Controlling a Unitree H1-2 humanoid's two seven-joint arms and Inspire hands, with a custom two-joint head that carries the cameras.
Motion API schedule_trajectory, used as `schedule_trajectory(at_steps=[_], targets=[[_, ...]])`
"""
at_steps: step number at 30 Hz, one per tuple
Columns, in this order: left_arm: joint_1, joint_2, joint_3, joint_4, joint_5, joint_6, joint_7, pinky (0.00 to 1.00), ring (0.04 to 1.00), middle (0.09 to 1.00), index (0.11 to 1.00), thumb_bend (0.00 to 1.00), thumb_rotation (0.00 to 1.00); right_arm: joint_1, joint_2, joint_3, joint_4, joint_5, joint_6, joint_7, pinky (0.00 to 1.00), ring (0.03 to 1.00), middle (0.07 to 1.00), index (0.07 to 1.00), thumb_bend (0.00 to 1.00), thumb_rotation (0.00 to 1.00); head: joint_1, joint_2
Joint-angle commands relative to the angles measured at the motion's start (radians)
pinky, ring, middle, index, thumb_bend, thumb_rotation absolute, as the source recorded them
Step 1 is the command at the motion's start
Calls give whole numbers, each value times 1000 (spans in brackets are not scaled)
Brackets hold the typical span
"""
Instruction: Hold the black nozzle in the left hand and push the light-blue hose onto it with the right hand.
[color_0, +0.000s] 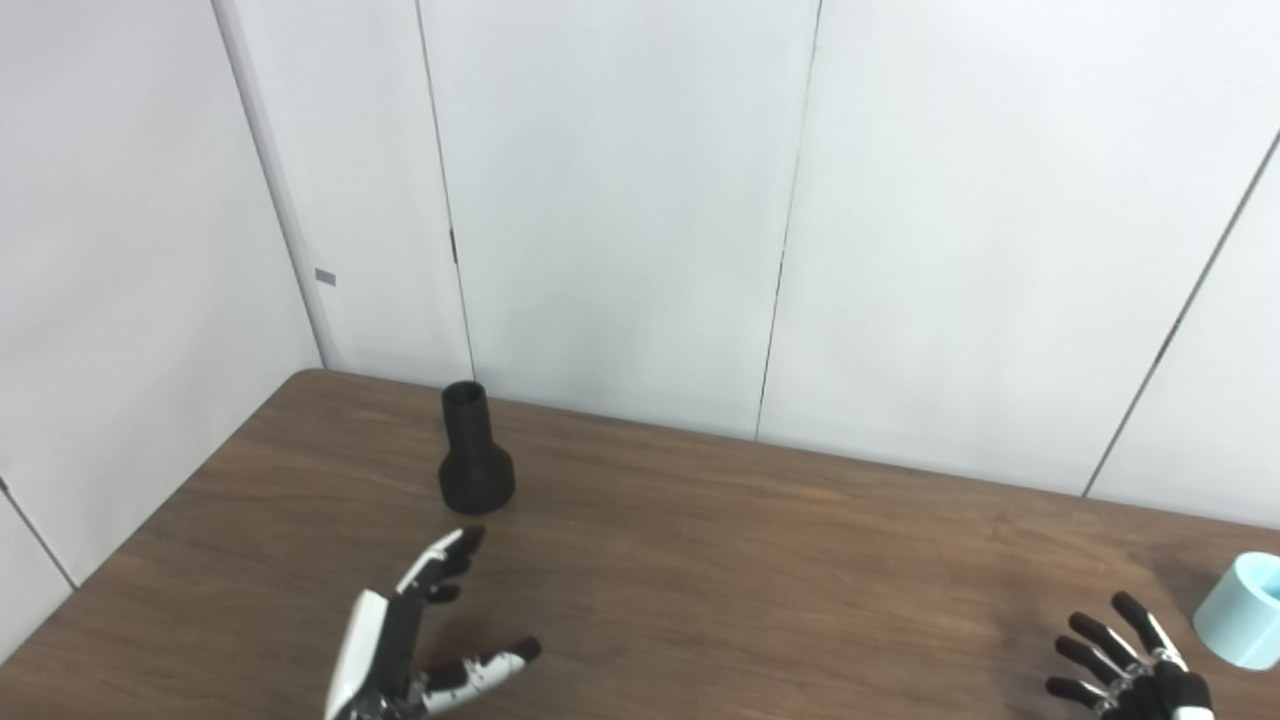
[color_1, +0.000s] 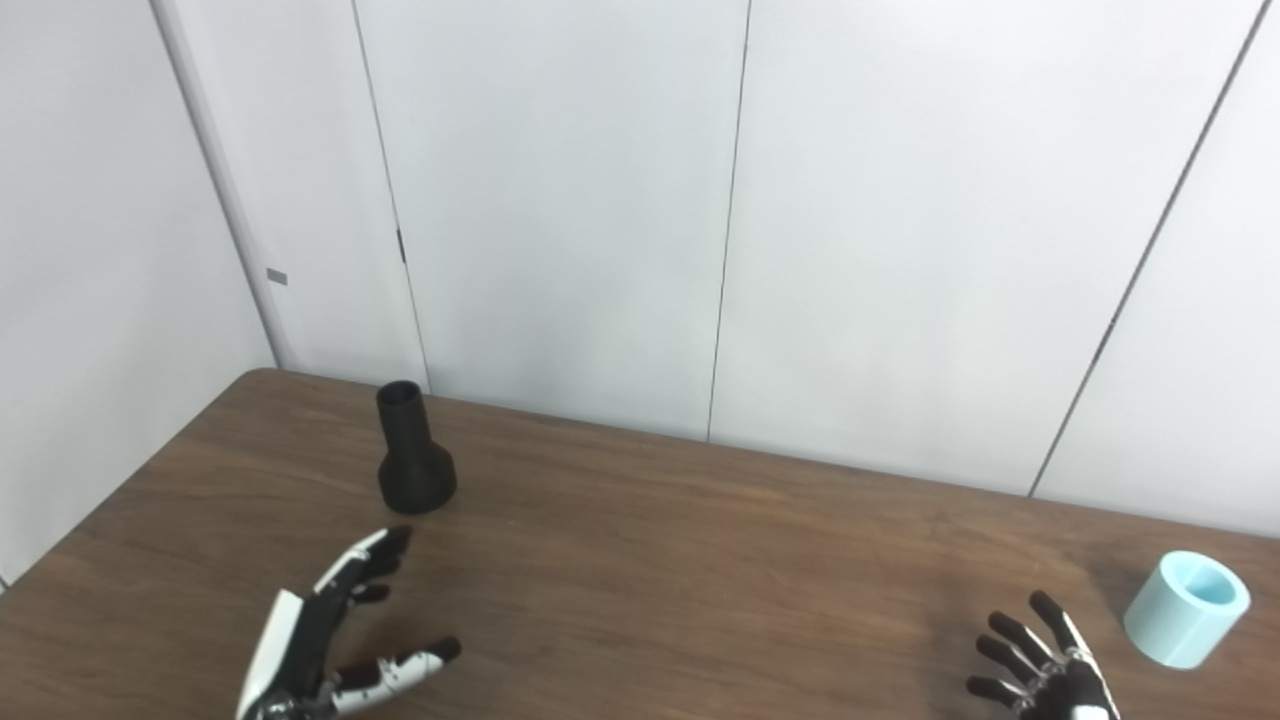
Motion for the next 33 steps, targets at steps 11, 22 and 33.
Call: schedule_trajectory(at_steps=[11, 22, 33], targets=[[-139, 122, 46, -4, 35, 121, -19, 778, 812, 847, 839, 812, 137, 75, 25, 11, 53, 7, 5, 0, 634, 772, 806, 894, 487, 950, -5, 1], [-249, 235, 14, 108, 128, 206, -17, 796, 886, 888, 849, 834, 173, 81, 15, 16, 43, -8, 16, 5, 638, 778, 815, 904, 540, 934, -8, 8], [-373, 328, -60, 338, 216, 175, 24, 962, 920, 885, 827, 920, 295, 92, 17, 20, 20, -2, 29, 10, 653, 791, 826, 916, 492, 966, -12, 20]])
